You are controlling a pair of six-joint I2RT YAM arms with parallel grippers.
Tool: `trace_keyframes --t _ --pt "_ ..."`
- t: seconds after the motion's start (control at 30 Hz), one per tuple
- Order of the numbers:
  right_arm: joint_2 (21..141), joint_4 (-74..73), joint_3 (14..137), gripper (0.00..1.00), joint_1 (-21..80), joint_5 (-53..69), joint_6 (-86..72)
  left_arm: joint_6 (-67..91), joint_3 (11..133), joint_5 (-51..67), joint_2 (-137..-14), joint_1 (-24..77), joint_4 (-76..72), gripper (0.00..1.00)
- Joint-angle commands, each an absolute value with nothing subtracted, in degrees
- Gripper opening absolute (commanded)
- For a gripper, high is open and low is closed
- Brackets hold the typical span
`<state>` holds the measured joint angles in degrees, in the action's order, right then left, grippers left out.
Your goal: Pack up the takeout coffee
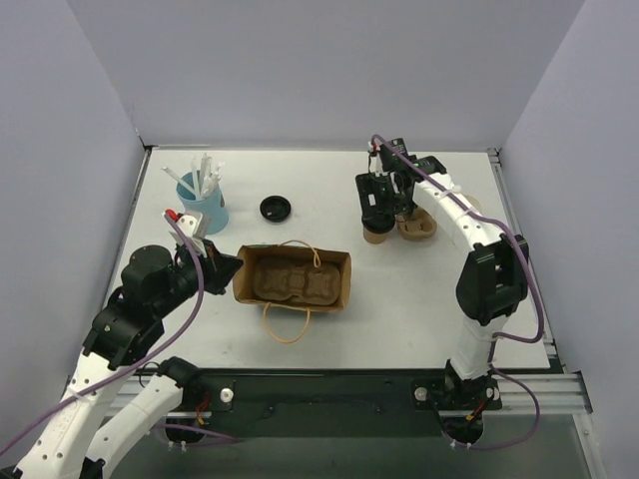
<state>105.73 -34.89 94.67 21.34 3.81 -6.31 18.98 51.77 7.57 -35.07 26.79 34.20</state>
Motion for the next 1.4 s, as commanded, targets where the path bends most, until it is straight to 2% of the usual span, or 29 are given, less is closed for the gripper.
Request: trace_keyframes --t 0.0,0.47,0.93,1.37 --pt "107.57 -35.77 98.0 0.79 20.83 1.76 -2.82 18.28 53.26 8.7 -34.37 26.54 34.01 0.0" --pt "112.67 -35.77 100.72 0.8 19.78 3.34 -1.05 19.16 54.23 8.26 -34.36 26.54 36.12 0.0" --pt "114.7 -35.77 100.72 0.75 19.34 5.36 -2.11 19.69 54.05 8.35 -34.19 26.54 36.21 0.0" --pt "112.41 -36.21 103.53 0.79 19.16 5.01 -2.64 19.16 54.32 8.26 -34.98 26.54 36.39 0.0"
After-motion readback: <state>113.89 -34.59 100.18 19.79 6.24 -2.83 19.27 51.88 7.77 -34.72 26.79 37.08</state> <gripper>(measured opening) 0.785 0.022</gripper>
